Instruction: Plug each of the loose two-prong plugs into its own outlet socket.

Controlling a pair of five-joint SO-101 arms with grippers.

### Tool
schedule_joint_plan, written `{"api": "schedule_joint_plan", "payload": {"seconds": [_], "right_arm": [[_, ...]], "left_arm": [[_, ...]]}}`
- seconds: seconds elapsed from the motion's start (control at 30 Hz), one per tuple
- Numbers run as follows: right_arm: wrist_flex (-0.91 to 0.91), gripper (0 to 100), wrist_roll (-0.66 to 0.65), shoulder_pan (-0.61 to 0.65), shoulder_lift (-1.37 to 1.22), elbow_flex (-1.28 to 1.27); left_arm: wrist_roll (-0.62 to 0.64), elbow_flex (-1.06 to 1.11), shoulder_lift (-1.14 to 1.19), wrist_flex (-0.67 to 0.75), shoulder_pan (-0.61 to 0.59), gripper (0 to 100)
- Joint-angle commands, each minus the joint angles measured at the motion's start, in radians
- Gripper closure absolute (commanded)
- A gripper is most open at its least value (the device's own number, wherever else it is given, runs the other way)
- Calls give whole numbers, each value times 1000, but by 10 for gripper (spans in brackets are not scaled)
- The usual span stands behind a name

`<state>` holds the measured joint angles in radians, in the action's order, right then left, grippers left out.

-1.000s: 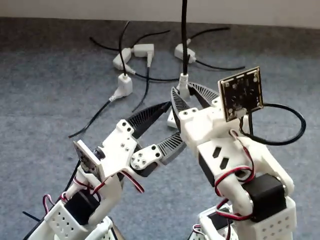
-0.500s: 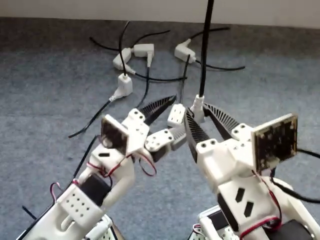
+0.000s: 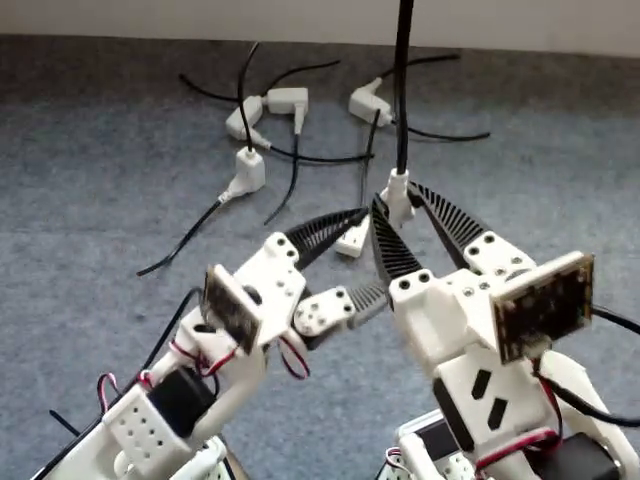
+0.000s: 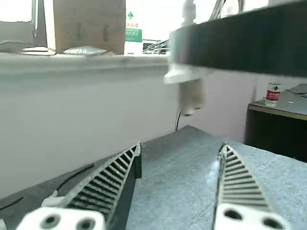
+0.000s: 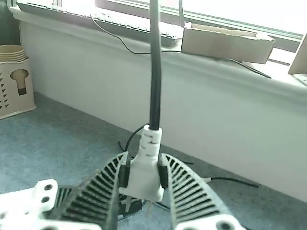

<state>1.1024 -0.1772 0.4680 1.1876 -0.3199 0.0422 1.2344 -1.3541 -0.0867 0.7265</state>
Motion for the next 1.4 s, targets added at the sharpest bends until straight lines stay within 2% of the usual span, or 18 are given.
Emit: {"api": "schedule_joint_plan", "payload": {"seconds": [0.0,0.13,0.37,0.57,0.73,0.93,1.37], "right_arm": [[-36,990,-14,5,-38,-28],[-21,990,-14,5,24,-90],[133,990,41,71,160,-140],[208,990,40,111,211,-140],[220,990,38,111,216,-140],[237,990,38,110,217,-116],[231,990,37,110,209,-64]], "left_arm": [[-23,8,-84,-5,22,748],[-23,13,-84,-2,1,748],[-21,10,-81,-2,-36,748],[-21,-38,70,54,-39,777],[-21,-85,217,100,-76,790],[-21,-104,252,112,-156,790],[-21,-96,245,106,-133,793]]}}
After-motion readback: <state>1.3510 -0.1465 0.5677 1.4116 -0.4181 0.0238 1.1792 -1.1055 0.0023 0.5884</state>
